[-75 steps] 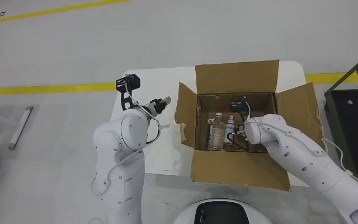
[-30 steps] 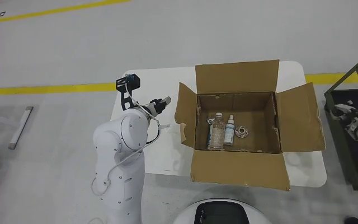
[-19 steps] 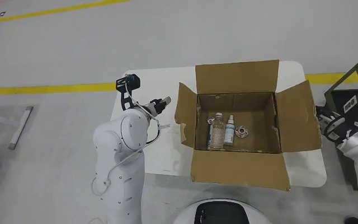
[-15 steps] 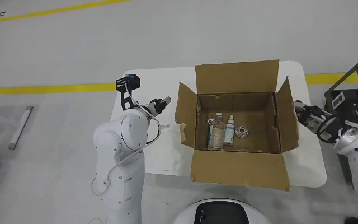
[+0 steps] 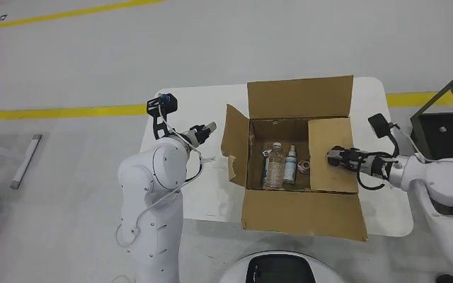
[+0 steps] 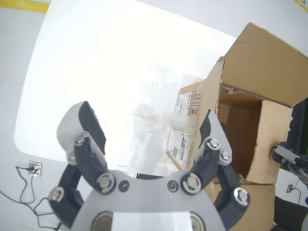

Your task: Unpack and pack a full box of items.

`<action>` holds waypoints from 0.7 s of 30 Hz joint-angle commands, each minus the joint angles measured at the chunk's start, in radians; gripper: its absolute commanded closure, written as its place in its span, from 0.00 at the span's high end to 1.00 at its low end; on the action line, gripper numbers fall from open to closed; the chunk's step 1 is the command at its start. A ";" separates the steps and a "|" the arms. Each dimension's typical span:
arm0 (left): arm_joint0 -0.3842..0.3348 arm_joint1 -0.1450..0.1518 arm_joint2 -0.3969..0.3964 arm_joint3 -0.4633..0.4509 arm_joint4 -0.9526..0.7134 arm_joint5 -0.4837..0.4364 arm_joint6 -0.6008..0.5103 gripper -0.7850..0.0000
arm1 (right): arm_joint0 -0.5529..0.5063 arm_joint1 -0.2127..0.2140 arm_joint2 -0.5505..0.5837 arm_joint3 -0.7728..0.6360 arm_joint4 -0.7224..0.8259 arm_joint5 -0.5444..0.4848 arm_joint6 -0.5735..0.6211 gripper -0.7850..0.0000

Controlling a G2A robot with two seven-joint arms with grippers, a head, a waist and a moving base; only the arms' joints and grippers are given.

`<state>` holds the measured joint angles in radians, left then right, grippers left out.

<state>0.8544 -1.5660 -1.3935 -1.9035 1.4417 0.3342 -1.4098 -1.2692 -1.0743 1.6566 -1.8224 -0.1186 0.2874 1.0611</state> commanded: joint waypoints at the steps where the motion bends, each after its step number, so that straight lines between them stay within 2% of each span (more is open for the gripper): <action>1: 0.000 0.000 0.000 0.000 0.000 0.000 0.000 1.00 | 0.011 0.004 -0.010 -0.013 -0.035 0.006 0.013 0.00; 8: 0.000 0.000 0.000 0.000 0.000 0.000 0.000 1.00 | 0.018 0.012 0.005 -0.051 -0.054 -0.019 -0.036 0.00; 15: 0.000 0.000 0.000 0.000 0.000 0.000 0.000 1.00 | -0.067 0.011 0.121 -0.136 -0.056 -0.040 -0.290 0.00; 21: 0.000 0.000 0.000 0.000 0.000 0.000 0.000 1.00 | -0.078 0.010 0.128 -0.139 -0.040 -0.035 -0.301 0.00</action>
<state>0.8544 -1.5660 -1.3935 -1.9035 1.4417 0.3342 -1.4098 -1.3477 -1.0648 1.7852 -1.9615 -0.1580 0.2530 0.7603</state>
